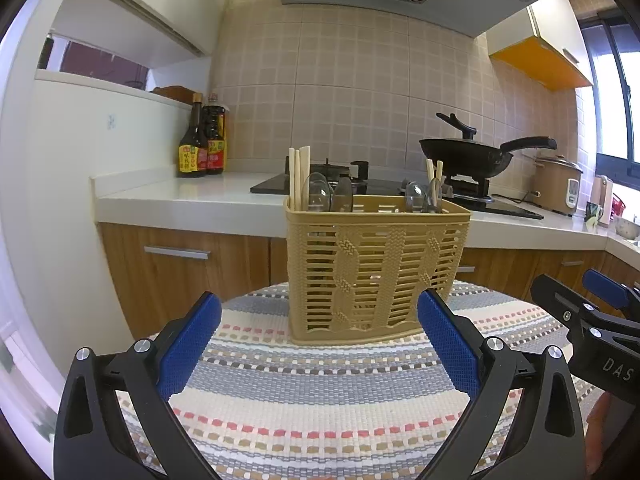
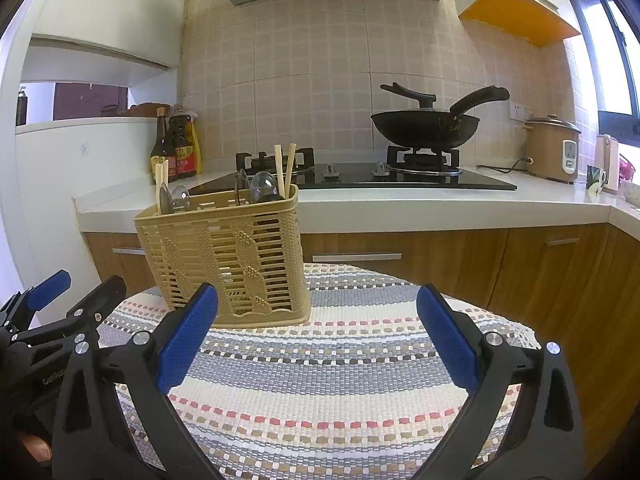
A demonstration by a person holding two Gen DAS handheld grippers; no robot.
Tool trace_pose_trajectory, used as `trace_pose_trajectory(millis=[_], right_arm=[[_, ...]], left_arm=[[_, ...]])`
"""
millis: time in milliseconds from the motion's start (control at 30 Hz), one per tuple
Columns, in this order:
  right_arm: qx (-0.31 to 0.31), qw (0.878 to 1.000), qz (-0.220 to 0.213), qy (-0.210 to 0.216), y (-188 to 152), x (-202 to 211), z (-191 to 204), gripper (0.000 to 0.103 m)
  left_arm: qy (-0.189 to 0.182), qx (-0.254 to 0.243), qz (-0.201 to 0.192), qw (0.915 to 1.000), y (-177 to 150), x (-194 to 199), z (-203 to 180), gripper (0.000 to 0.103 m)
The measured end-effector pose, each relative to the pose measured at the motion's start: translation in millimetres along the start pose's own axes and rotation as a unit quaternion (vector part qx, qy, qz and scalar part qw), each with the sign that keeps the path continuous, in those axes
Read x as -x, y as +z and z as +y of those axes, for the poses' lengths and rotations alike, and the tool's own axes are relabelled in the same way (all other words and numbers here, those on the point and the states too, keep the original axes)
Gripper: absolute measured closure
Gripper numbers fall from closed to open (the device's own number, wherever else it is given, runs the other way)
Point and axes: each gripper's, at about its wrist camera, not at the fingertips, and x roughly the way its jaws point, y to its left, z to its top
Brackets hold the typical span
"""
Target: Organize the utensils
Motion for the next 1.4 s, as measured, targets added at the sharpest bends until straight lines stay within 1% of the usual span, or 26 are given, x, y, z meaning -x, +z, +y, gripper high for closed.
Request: trace_pose_trajectory(millis=[667, 1067, 1400], right_arm=[[-0.001, 1.0, 0.0, -0.002, -0.8, 0.1, 2.0, 0.008], [0.0, 1.0, 0.002, -0.002, -1.7, -1.2, 2.5, 0.008], [0.005, 1.0, 0.002, -0.005, -2.1, -1.7, 3.7, 0.008]], left_arm=[[0.0, -0.004, -0.005, 1.0, -1.0, 2.2, -1.2, 0.008], [-0.005, -0.008, 0.001, 1.0, -1.5, -1.0, -2.7, 0.008], [-0.014, 0.006, 0.011, 0.9998, -2.3, -4.3, 0.2, 0.008]])
